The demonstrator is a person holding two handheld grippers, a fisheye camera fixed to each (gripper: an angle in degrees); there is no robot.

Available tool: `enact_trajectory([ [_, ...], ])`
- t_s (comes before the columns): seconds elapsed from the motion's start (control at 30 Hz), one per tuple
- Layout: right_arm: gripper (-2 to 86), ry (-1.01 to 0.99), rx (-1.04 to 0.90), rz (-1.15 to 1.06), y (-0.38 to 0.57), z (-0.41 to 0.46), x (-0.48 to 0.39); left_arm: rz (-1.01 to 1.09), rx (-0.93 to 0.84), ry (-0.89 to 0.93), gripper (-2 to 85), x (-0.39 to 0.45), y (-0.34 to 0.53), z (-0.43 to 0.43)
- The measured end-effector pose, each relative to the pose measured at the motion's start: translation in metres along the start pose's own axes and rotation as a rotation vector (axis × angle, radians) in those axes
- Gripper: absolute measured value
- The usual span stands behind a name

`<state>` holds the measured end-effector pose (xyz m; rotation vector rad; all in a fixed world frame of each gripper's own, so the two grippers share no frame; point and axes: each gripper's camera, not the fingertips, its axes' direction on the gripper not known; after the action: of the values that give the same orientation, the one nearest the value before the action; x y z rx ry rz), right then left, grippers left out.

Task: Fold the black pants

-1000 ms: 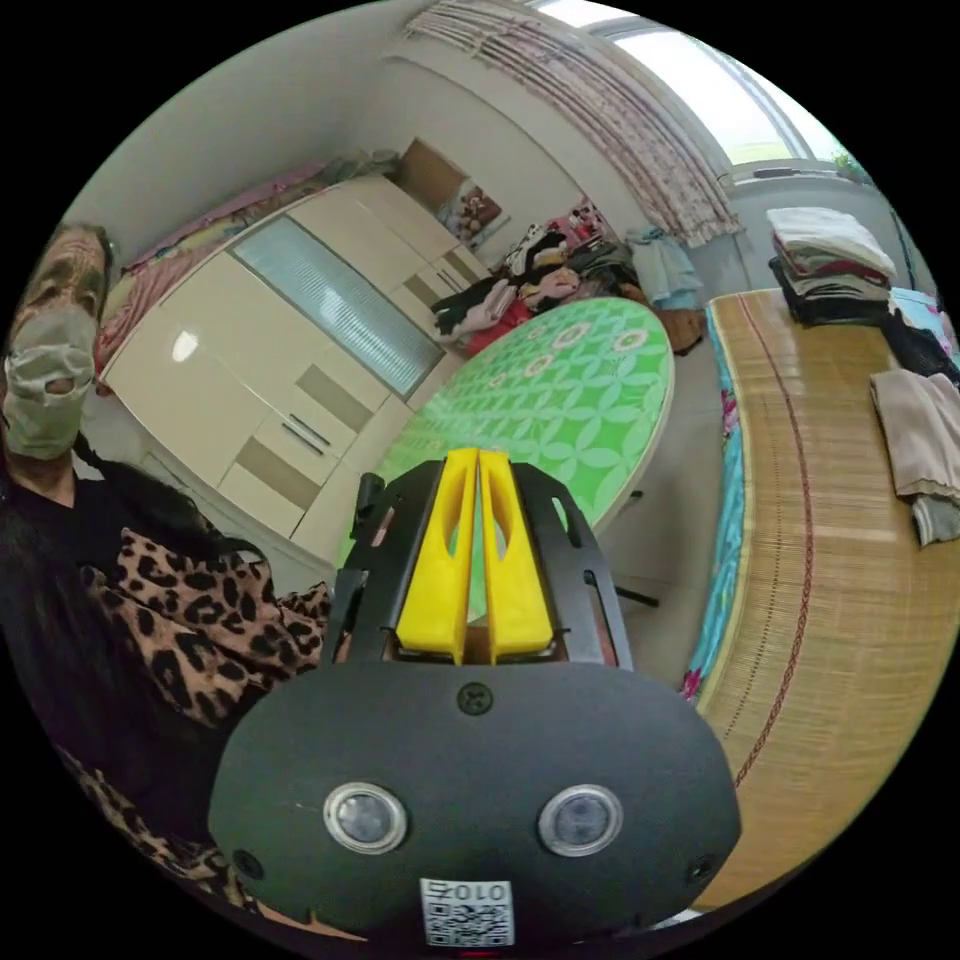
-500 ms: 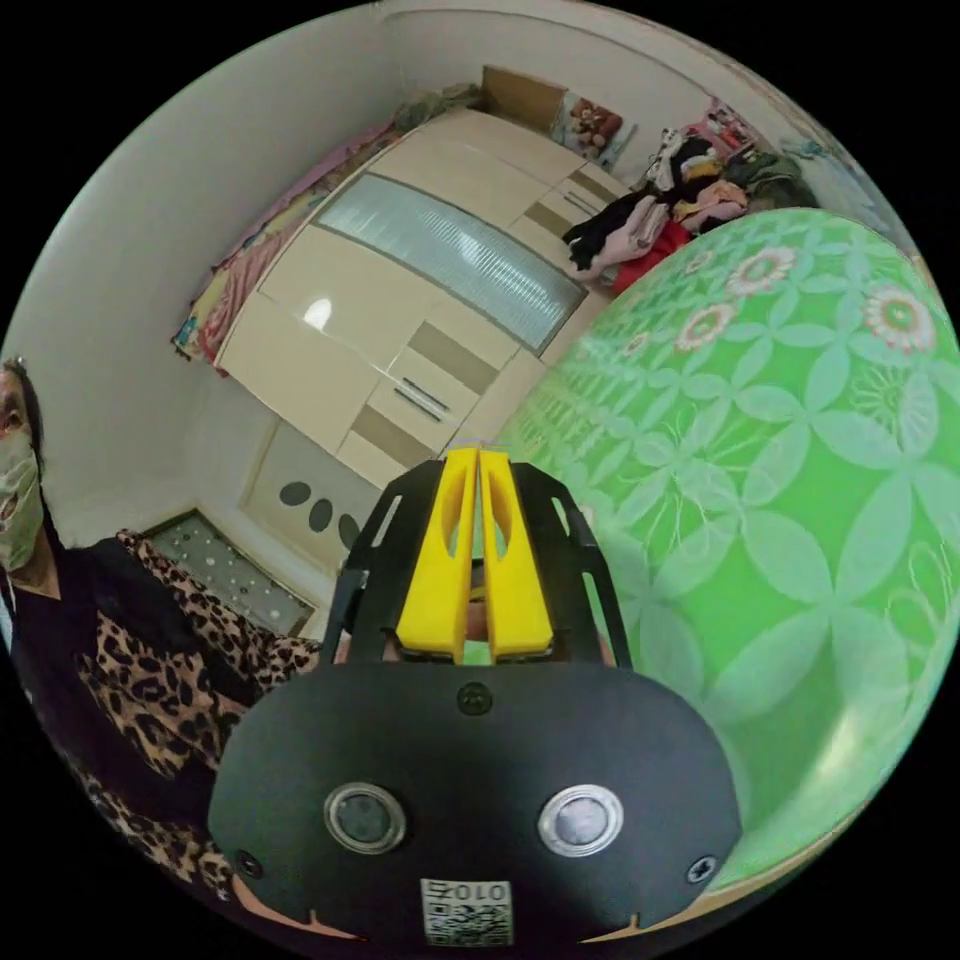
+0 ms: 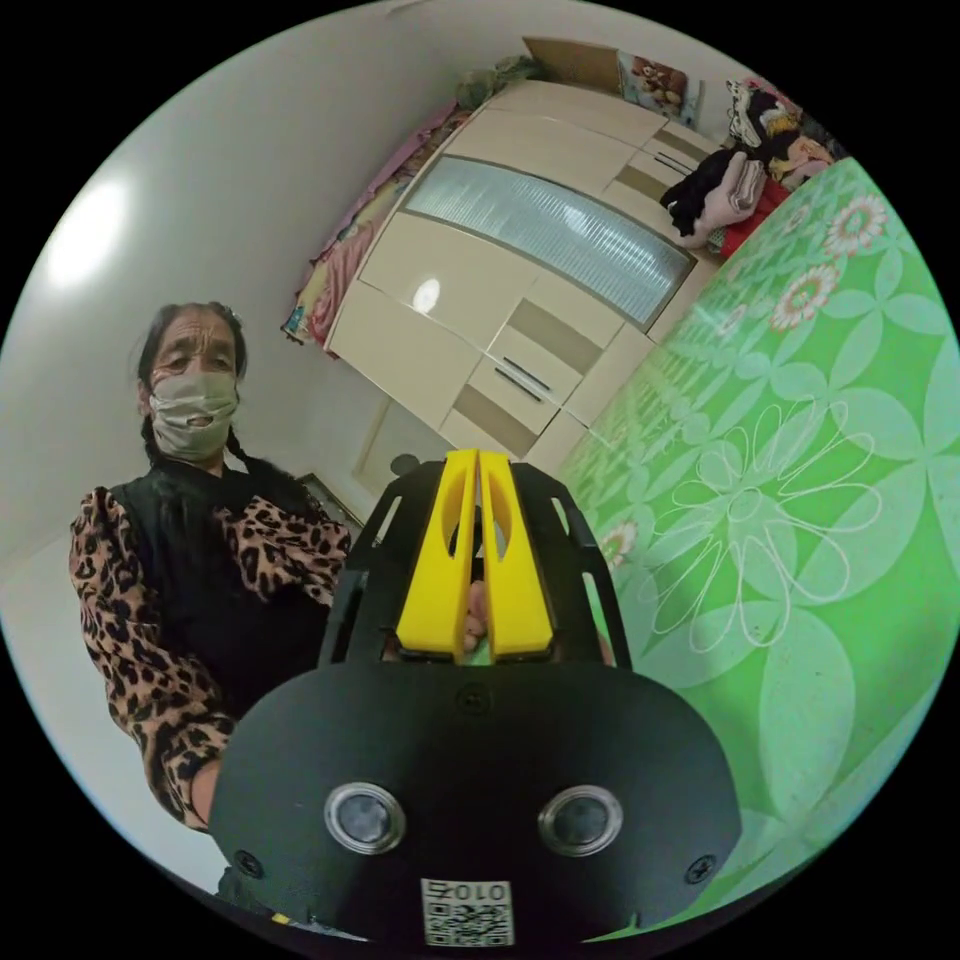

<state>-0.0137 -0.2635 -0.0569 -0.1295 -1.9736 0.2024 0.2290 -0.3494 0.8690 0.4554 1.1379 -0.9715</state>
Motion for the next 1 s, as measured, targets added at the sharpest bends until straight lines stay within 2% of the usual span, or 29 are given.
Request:
enact_trajectory([
  [0.17,4.8,-0.011,-0.036,0.020,0.057,0.021,-0.008,0.125,-0.012,-0.122,-0.4,0.029,0.020,0.005],
  [0.27,4.4,-0.044,-0.108,0.010,0.088,0.043,-0.015,0.118,-0.004,-0.121,-0.4,0.030,0.032,0.004],
  [0.37,3.5,0.027,-0.264,0.005,0.110,0.077,-0.030,0.100,0.013,-0.117,-0.3,0.030,0.045,0.003],
  [0.43,3.6,0.090,-0.415,-0.079,0.116,0.100,-0.049,0.098,0.020,-0.125,-0.3,0.032,0.053,0.004],
  [0.6,4.3,0.213,-0.482,-0.318,0.100,0.107,-0.095,0.093,0.032,-0.133,-0.3,0.036,0.072,0.004],
  [0.83,4.7,-0.194,-0.469,-0.281,0.101,0.102,-0.077,0.075,0.082,-0.154,-0.2,0.039,0.106,-0.002],
  [0.87,4.9,-0.159,-0.477,-0.326,0.105,0.101,-0.083,0.049,0.123,-0.174,-0.1,0.039,0.115,-0.007],
  [0.9,5.2,-0.034,-0.510,-0.451,0.119,0.100,-0.102,0.035,0.145,-0.183,-0.1,0.039,0.120,-0.010],
  [0.93,5.4,0.100,-0.535,-0.562,0.134,0.098,-0.120,0.031,0.205,-0.182,-0.1,0.039,0.132,-0.017],
  [1.0,5.9,0.211,-0.567,-0.716,0.160,0.092,-0.147,0.077,0.363,-0.156,-0.1,0.045,0.159,-0.035],
])
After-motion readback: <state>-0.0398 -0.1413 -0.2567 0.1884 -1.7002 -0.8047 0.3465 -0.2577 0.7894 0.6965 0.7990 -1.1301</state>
